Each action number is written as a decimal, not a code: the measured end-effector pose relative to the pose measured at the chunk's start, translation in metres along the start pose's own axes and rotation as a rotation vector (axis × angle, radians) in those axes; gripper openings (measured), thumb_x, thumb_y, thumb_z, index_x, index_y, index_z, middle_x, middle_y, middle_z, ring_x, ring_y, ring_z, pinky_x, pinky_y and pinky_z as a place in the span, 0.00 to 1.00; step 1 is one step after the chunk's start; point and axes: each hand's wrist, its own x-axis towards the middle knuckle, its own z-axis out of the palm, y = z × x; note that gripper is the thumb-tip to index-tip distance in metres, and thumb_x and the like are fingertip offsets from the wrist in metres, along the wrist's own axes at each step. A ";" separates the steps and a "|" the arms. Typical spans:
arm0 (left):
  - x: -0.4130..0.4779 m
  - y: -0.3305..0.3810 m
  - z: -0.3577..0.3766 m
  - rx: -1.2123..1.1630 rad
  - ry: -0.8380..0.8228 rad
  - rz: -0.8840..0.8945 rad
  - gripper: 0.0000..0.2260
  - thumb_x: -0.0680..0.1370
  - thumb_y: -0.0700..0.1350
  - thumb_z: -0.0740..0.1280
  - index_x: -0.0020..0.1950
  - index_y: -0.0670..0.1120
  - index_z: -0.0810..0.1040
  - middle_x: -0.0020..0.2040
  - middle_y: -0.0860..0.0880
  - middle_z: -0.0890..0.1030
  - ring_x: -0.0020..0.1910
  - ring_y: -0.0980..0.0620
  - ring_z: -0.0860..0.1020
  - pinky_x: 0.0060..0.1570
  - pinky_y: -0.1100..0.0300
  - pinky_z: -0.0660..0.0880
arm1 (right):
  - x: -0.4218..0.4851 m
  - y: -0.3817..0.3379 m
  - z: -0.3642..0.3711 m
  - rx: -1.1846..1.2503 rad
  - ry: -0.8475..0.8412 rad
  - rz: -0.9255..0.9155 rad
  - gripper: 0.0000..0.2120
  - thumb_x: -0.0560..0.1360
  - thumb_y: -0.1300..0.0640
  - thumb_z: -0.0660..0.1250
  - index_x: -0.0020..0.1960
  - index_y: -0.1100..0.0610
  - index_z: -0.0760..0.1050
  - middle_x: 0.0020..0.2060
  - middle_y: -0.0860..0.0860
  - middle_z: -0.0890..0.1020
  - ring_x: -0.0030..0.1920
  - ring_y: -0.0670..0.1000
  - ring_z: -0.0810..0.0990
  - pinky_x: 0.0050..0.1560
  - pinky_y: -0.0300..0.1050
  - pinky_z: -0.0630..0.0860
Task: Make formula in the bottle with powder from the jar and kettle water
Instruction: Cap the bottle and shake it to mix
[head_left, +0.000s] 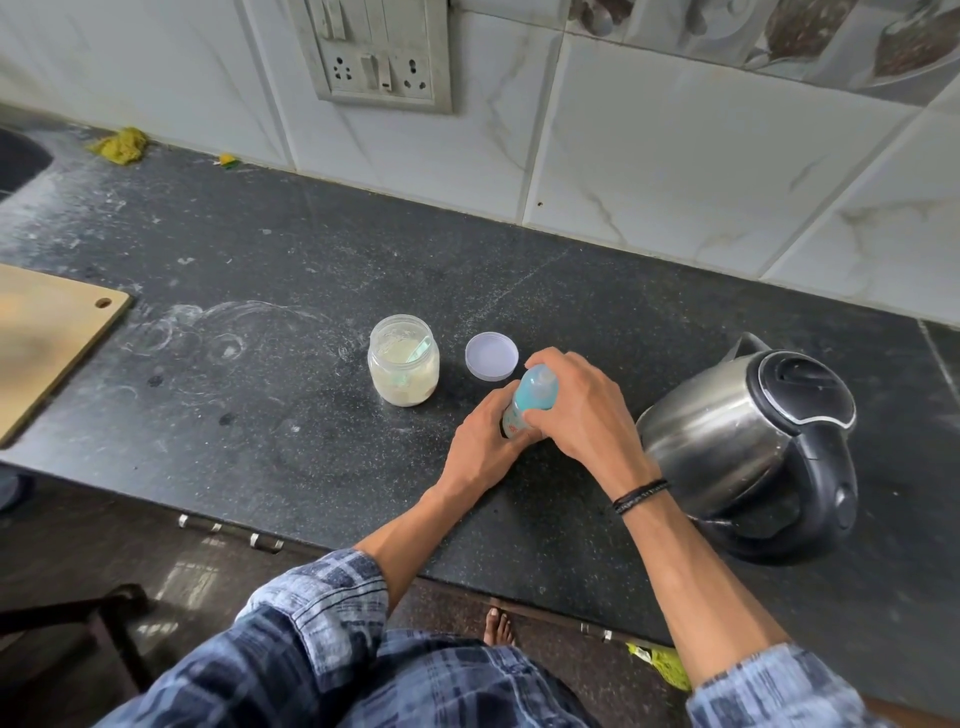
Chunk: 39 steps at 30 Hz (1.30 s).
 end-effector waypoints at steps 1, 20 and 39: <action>0.000 0.000 0.000 0.002 0.004 -0.001 0.29 0.72 0.67 0.70 0.72 0.65 0.69 0.62 0.70 0.74 0.59 0.75 0.72 0.55 0.72 0.66 | 0.001 0.000 0.001 0.017 0.008 0.025 0.23 0.72 0.54 0.77 0.65 0.51 0.75 0.55 0.52 0.79 0.54 0.56 0.80 0.52 0.52 0.78; 0.001 -0.003 0.000 0.004 -0.008 0.031 0.29 0.74 0.70 0.67 0.73 0.65 0.69 0.64 0.65 0.77 0.61 0.66 0.75 0.54 0.68 0.69 | 0.002 -0.001 0.015 -0.026 0.033 0.102 0.25 0.73 0.46 0.77 0.64 0.53 0.73 0.53 0.55 0.77 0.51 0.59 0.80 0.49 0.51 0.75; 0.004 -0.008 0.003 0.033 -0.016 0.031 0.26 0.75 0.67 0.66 0.72 0.63 0.70 0.62 0.63 0.78 0.57 0.62 0.76 0.56 0.58 0.75 | -0.003 -0.001 0.017 0.049 0.044 0.056 0.30 0.72 0.54 0.79 0.70 0.52 0.71 0.60 0.53 0.80 0.59 0.57 0.80 0.56 0.53 0.77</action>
